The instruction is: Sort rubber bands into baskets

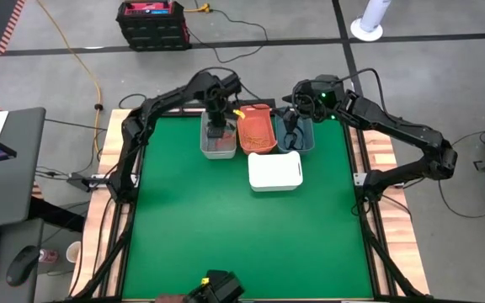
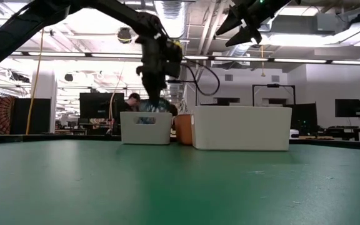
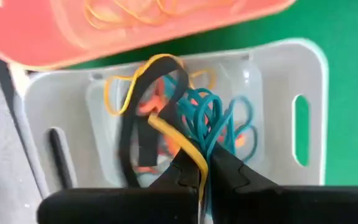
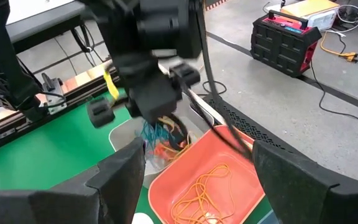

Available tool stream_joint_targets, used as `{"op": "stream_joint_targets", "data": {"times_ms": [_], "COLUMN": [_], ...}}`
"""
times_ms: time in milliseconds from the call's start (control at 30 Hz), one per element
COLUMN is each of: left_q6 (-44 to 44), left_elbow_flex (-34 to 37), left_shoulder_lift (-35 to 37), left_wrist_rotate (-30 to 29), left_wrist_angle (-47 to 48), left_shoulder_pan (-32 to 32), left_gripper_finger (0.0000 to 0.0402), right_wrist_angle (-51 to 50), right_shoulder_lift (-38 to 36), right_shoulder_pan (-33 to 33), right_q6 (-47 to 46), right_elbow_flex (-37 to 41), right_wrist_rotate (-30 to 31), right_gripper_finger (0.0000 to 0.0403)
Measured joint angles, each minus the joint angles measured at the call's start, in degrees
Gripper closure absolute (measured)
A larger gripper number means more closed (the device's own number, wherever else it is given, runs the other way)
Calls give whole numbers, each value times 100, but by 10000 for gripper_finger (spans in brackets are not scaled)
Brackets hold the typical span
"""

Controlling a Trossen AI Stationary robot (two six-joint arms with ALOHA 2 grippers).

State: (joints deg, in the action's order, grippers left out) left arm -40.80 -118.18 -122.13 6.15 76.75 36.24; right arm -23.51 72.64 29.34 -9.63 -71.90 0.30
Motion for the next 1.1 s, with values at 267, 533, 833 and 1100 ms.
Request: {"op": "stream_joint_targets", "data": {"times_ms": [267,533,833,1100], "left_q6": [280,649,1020,1224], "left_elbow_flex": [-1114,-1612,-1610,-1613], "left_shoulder_lift": [6,175,273,400], "left_wrist_rotate": [198,466,882,996], "left_wrist_angle": [693,800,722,410], "left_shoulder_pan": [164,363,445,401], "left_gripper_finger": [401,401,401,401], "right_wrist_angle": [-4,-14,-55,-315], "right_shoulder_lift": [0,0,0,-36], "right_shoulder_pan": [-7,-7,-5,38], "right_q6": [2,4,111,111], "right_elbow_flex": [0,0,0,0], "right_wrist_rotate": [-49,-186,-199,-195], "right_gripper_finger": [83,83,83,83]}}
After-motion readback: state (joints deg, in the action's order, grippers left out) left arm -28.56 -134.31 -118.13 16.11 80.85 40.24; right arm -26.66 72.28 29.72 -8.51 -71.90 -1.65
